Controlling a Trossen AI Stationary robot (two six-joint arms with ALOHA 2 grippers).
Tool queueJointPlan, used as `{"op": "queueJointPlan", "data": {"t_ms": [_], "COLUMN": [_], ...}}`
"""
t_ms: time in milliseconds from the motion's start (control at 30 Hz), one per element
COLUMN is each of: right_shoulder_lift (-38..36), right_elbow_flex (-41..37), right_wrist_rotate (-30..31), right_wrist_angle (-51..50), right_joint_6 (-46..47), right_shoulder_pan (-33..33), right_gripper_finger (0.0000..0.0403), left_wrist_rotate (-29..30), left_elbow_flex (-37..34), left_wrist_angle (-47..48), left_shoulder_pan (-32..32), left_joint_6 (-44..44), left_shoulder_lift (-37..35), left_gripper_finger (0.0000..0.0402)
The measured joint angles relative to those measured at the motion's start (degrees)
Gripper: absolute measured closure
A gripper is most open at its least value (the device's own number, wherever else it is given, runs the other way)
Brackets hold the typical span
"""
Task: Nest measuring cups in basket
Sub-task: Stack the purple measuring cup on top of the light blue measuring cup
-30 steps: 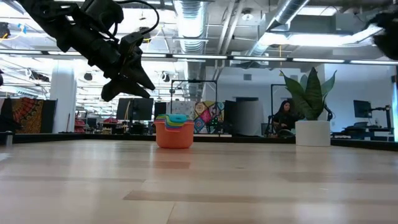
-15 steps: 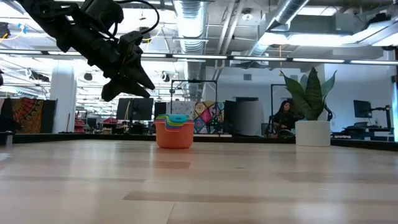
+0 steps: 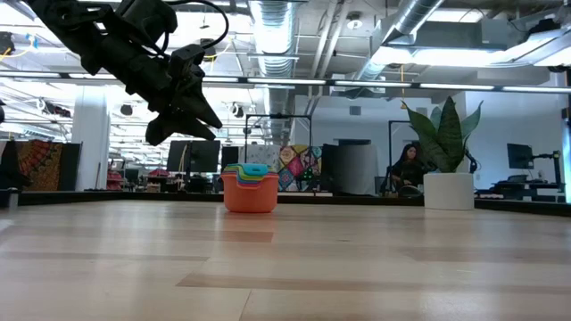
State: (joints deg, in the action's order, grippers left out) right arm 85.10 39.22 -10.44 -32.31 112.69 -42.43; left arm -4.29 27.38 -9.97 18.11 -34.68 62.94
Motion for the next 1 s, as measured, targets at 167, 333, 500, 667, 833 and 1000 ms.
{"op": "queueJointPlan", "data": {"t_ms": [167, 333, 500, 667, 833, 1000], "right_shoulder_lift": [-0.02, -0.02, 0.34, 0.54, 0.54, 0.54], "right_elbow_flex": [2.75, 6.09, 11.32, 16.52, 21.15, 24.24], "right_wrist_rotate": [3.62, 7.26, 8.2, 8.17, 7.78, 6.67], "right_wrist_angle": [-1.28, -2.04, -1.86, -1.04, -0.87, 0.26], "right_joint_6": [-9.4, -24.23, -40.16, -52.89, -64.12, -71.91], "right_shoulder_pan": [7.31, 19.09, 31.86, 42.67, 51.81, 58.58], "right_gripper_finger": [0.0384, 0.0378, 0.0391, 0.038, 0.0396, 0.0385], "left_wrist_rotate": [0.0, -0.03, -2.31, -3.54, -3.39, -2.3], "left_elbow_flex": [0.0, 0.0, 0.0, 0.0, 0.0, -0.02], "left_wrist_angle": [0.01, 0.03, 0.11, 0.63, 2.57, 3.94], "left_shoulder_pan": [0.0, 0.0, 0.0, -0.07, -0.04, -0.07], "left_joint_6": [0.0, -0.16, -0.07, -1.0, -2.46, -3.08], "left_shoulder_lift": [0.0, 0.0, 0.0, 0.0, 0.0, 0.0], "left_gripper_finger": [0.0283, 0.0283, 0.0283, 0.0283, 0.0283, 0.0283]}}
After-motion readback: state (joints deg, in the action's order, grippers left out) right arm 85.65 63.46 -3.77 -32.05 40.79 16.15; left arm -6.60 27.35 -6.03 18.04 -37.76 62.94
